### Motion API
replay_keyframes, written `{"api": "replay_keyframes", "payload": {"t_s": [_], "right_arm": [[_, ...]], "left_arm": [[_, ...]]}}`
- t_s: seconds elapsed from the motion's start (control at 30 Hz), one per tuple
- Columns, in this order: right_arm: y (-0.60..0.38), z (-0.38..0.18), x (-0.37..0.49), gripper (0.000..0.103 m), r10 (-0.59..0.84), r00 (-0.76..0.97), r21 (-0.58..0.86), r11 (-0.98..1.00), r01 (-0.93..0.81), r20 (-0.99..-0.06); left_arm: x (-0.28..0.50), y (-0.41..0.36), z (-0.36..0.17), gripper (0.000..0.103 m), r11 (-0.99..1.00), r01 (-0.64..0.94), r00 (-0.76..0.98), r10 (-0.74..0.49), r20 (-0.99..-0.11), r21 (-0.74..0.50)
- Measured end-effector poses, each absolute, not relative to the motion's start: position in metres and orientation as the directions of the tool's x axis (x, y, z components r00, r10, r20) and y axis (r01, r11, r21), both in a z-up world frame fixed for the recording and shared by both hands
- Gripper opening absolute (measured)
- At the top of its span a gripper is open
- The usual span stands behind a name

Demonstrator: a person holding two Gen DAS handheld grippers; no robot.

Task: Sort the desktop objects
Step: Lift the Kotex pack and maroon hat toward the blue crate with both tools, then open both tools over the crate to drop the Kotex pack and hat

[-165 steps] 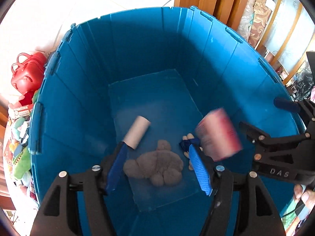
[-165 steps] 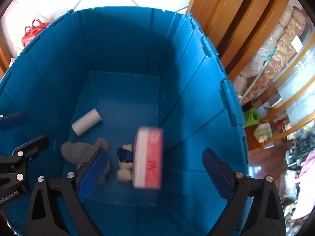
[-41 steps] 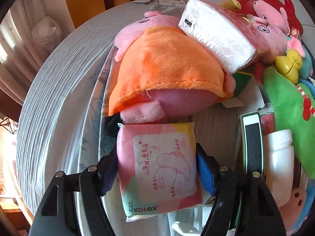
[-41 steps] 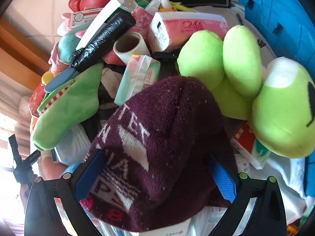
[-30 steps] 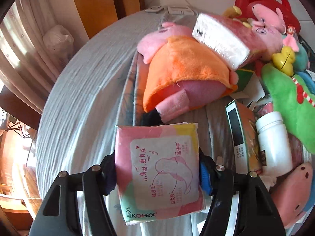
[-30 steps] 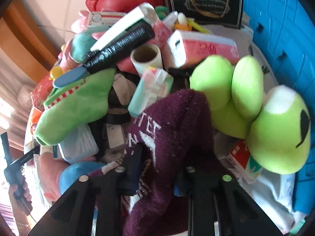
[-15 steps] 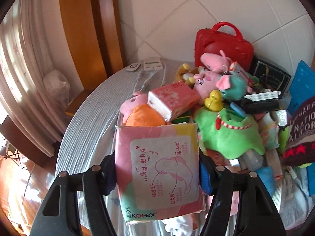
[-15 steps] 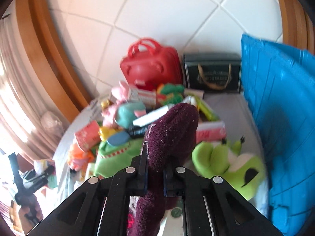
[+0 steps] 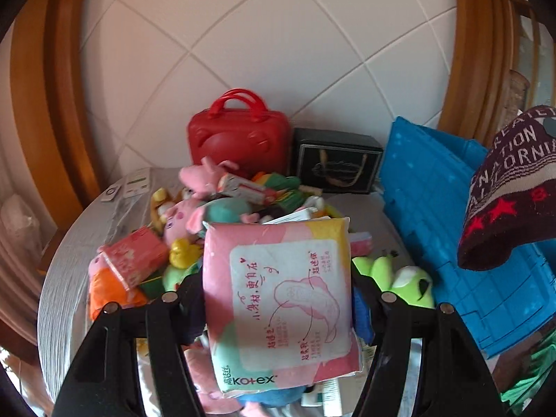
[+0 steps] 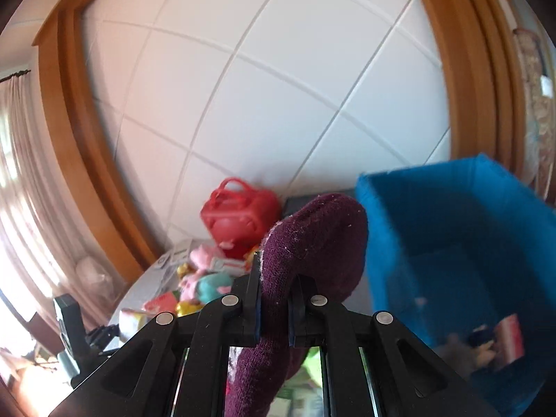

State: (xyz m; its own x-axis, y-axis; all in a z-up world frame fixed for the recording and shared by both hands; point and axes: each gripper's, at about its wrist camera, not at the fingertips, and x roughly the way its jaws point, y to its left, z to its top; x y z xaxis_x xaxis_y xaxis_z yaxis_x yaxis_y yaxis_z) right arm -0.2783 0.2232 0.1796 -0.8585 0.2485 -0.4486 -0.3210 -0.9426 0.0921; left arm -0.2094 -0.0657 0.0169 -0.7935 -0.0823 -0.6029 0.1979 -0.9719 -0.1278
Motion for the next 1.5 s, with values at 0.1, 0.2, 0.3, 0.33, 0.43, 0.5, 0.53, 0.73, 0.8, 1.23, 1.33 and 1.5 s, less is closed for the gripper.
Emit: {"api": "replay_keyframes", "payload": {"t_s": [0.1,0.2,0.3,0.33,0.43,0.5,0.53,0.73,0.8,1.23,1.33,1.5], "right_arm": [[0.249,0.216,-0.238,0.01,0.301,-0.863,0.057,-0.934,-0.353,-0.405],[0.28,0.247,-0.199,0.01,0.36,-0.854,0.013,-0.919,-0.393,-0.375],[0.315,0.273,-0.163,0.01,0.421,-0.832,-0.04,-0.898,-0.437,-0.361],[0.327,0.28,-0.153,0.01,0.44,-0.823,-0.057,-0.891,-0.451,-0.359],[0.369,0.293,-0.126,0.01,0.501,-0.785,-0.114,-0.861,-0.496,-0.364],[0.398,0.292,-0.112,0.01,0.525,-0.762,-0.145,-0.847,-0.511,-0.379],[0.414,0.29,-0.108,0.01,0.534,-0.749,-0.161,-0.841,-0.516,-0.392],[0.495,0.247,-0.109,0.01,0.555,-0.665,-0.22,-0.824,-0.522,-0.5],[0.518,0.234,-0.115,0.01,0.548,-0.649,-0.223,-0.827,-0.517,-0.528],[0.568,0.162,-0.193,0.01,0.475,-0.491,-0.288,-0.866,-0.409,-0.73],[0.576,0.141,-0.205,0.01,0.44,-0.438,-0.281,-0.88,-0.383,-0.784],[0.595,0.106,-0.216,0.028,0.39,-0.284,-0.277,-0.889,-0.364,-0.876]], "left_arm": [[-0.236,-0.009,0.046,0.065,-0.983,0.122,-0.819,-0.023,-0.573,-0.134],[-0.264,0.053,0.075,0.065,-0.987,0.035,-0.832,0.058,-0.552,-0.157],[-0.296,0.115,0.098,0.065,-0.986,-0.029,-0.829,0.116,-0.547,-0.165],[-0.306,0.135,0.103,0.065,-0.985,-0.042,-0.825,0.128,-0.55,-0.166],[-0.334,0.193,0.111,0.065,-0.983,-0.08,-0.801,0.164,-0.576,-0.168],[-0.353,0.23,0.113,0.065,-0.983,-0.092,-0.78,0.171,-0.602,-0.16],[-0.362,0.248,0.113,0.065,-0.983,-0.096,-0.768,0.171,-0.617,-0.154],[-0.406,0.323,0.104,0.065,-0.99,-0.092,-0.694,0.14,-0.706,-0.106],[-0.417,0.342,0.096,0.065,-0.994,-0.072,-0.673,0.105,-0.732,-0.077],[-0.454,0.355,0.041,0.075,-0.999,0.044,-0.515,-0.01,-0.857,-0.016],[-0.454,0.352,0.031,0.078,-0.998,0.056,-0.478,-0.006,-0.878,-0.023],[-0.451,0.352,0.013,0.078,-0.999,0.031,-0.406,-0.002,-0.914,-0.011]]}}
